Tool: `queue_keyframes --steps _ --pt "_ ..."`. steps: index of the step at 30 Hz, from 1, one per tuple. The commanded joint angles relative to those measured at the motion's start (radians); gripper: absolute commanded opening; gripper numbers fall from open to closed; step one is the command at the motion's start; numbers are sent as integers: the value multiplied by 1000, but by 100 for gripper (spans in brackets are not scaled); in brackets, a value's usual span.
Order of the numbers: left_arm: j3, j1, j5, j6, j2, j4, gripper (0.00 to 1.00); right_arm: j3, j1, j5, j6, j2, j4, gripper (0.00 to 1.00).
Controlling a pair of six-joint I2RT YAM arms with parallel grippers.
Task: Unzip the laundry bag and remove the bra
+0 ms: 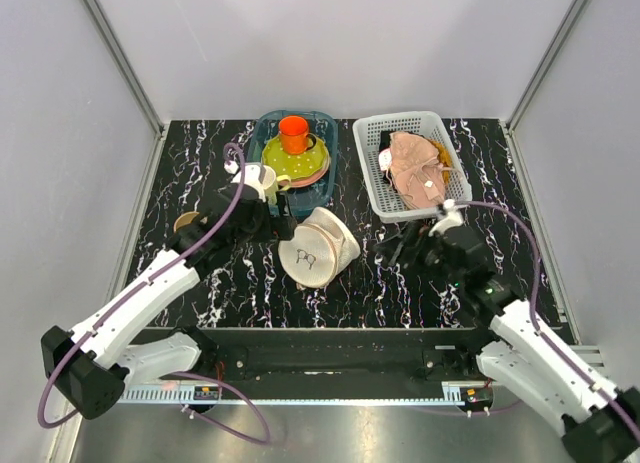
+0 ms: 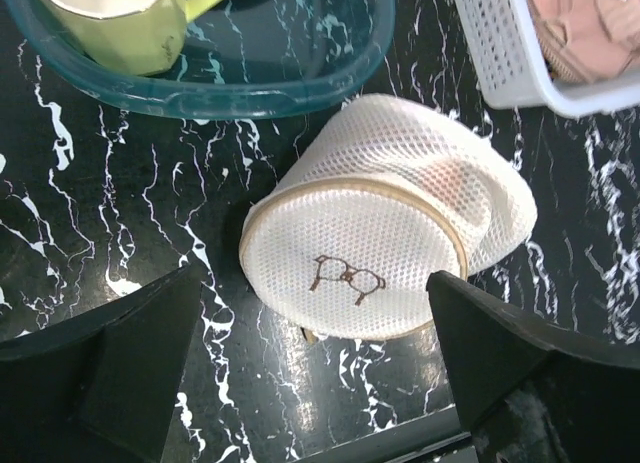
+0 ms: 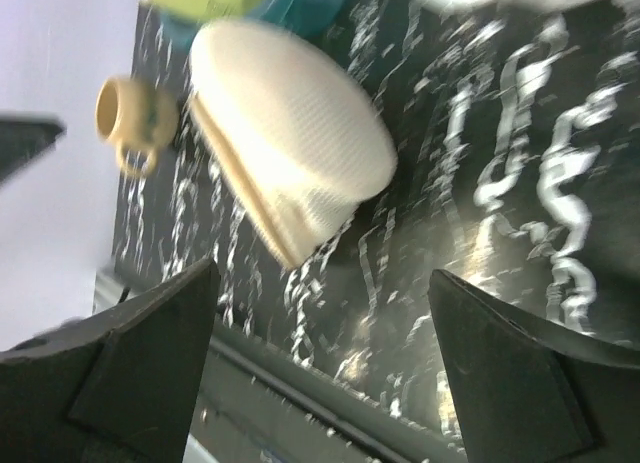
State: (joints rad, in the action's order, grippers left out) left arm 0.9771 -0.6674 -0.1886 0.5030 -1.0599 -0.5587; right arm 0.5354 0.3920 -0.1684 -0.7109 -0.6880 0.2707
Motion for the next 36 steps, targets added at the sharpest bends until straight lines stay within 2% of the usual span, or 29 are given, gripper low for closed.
queue_keyframes --steps 1,2,4,7,10,15,19,24,31,32,35,36 --pt "25 83 57 52 32 51 98 -9 292 197 -94 -71 -166 94" --pt "23 95 57 57 32 45 98 6 339 284 -102 -131 -175 94" --pt "14 126 63 75 43 43 99 23 466 357 -101 -241 -220 94" --pt "3 149 77 83 55 49 99 67 536 429 -102 -388 -263 94" --pt "-11 161 78 81 64 46 99 80 550 423 -101 -487 -373 91" --pt "-31 175 77 78 69 45 99 118 553 418 -84 -571 -430 74" --pt "-44 186 81 77 72 48 99 143 555 415 -93 -601 -439 68" --pt "-52 192 98 75 69 62 99 150 576 425 -116 -611 -450 66" --pt "-78 193 112 75 61 77 99 186 584 441 -116 -705 -479 61" --pt "-86 195 118 75 63 83 99 186 584 446 -119 -711 -481 58" --pt "-118 200 138 80 66 100 99 190 582 452 -116 -703 -478 39" --pt "-129 206 146 84 67 102 99 192 584 452 -116 -696 -464 30"
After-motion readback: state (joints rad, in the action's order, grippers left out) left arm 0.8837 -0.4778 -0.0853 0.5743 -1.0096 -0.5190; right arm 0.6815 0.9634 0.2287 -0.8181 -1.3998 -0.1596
